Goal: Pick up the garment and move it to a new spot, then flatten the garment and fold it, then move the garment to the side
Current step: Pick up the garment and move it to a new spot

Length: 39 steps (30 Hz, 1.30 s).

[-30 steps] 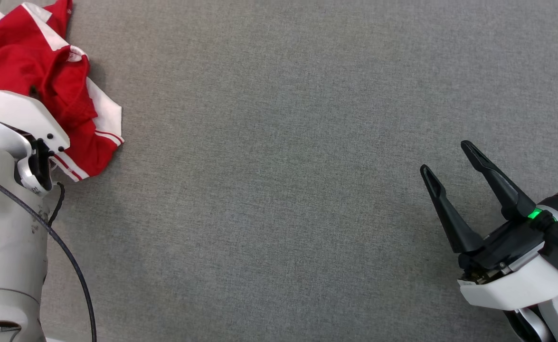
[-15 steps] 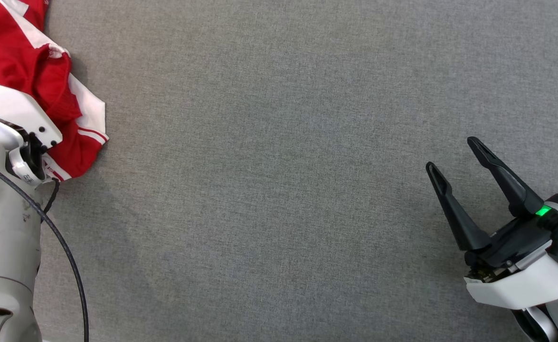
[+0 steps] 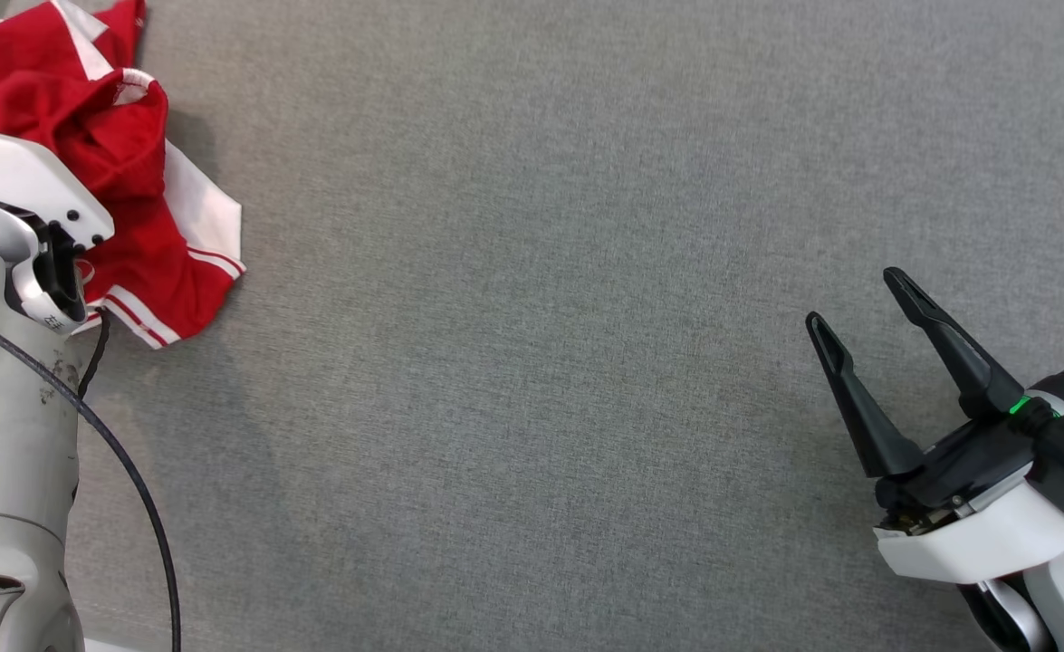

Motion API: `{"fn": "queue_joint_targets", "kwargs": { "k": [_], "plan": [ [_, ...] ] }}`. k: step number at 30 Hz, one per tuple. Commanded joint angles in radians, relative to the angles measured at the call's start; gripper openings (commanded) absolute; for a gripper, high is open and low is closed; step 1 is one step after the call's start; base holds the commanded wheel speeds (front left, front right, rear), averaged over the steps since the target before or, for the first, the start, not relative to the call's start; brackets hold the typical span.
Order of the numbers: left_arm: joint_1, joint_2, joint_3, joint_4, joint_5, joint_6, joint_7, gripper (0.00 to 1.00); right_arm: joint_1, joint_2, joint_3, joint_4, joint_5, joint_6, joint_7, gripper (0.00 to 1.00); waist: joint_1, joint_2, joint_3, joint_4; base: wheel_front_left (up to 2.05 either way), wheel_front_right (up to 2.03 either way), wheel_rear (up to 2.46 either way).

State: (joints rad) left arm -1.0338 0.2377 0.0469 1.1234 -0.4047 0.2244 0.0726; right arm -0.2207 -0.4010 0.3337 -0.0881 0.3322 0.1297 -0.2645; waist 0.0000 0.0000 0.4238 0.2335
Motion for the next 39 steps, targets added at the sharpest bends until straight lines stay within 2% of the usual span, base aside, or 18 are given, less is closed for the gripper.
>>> {"fn": "queue_joint_targets", "kwargs": {
  "k": [1,8,13,21,24,31,39],
  "plan": [
    [-0.007,0.006,-0.001,-0.007,0.005,-0.007,-0.010,0.00,-0.005,0.002,-0.002,0.002,-0.006,0.002,-0.002,1.00,0.0000,0.0000,-0.018,0.007,0.00,0.00,0.00],
    [0.025,-0.009,-0.013,-0.042,0.004,-0.042,-0.140,0.00,0.026,0.062,-0.035,0.059,-0.021,0.002,-0.002,1.00,0.0000,0.0000,-0.125,0.033,0.00,0.00,0.00],
    [0.043,-0.013,-0.052,-0.074,0.032,-0.089,-0.230,0.00,0.049,0.127,-0.073,0.105,-0.044,0.002,-0.002,1.00,0.0000,0.0000,-0.213,0.050,0.00,0.00,0.00],
    [0.100,-0.059,-0.138,-0.147,0.064,-0.224,-0.303,0.00,0.102,0.236,-0.128,0.172,-0.082,0.002,-0.002,1.00,0.0000,0.0000,-0.371,0.055,0.00,0.00,0.00],
    [0.122,-0.101,-0.173,-0.192,0.069,-0.264,-0.315,0.00,0.114,0.266,-0.156,0.191,-0.098,0.002,-0.002,1.00,0.0000,0.0000,-0.414,0.044,0.00,0.00,0.00],
    [0.180,-0.158,-0.268,-0.304,0.065,-0.336,-0.323,0.00,0.116,0.308,-0.193,0.212,-0.130,0.001,-0.002,1.00,0.0000,0.0000,-0.457,-0.043,0.00,0.00,0.00],
    [0.237,-0.181,-0.418,-0.410,0.044,-0.353,-0.290,0.00,0.106,0.327,-0.232,0.219,-0.142,0.001,-0.002,1.00,0.0000,0.0000,-0.457,-0.214,0.00,0.00,0.00]
  ]
}}
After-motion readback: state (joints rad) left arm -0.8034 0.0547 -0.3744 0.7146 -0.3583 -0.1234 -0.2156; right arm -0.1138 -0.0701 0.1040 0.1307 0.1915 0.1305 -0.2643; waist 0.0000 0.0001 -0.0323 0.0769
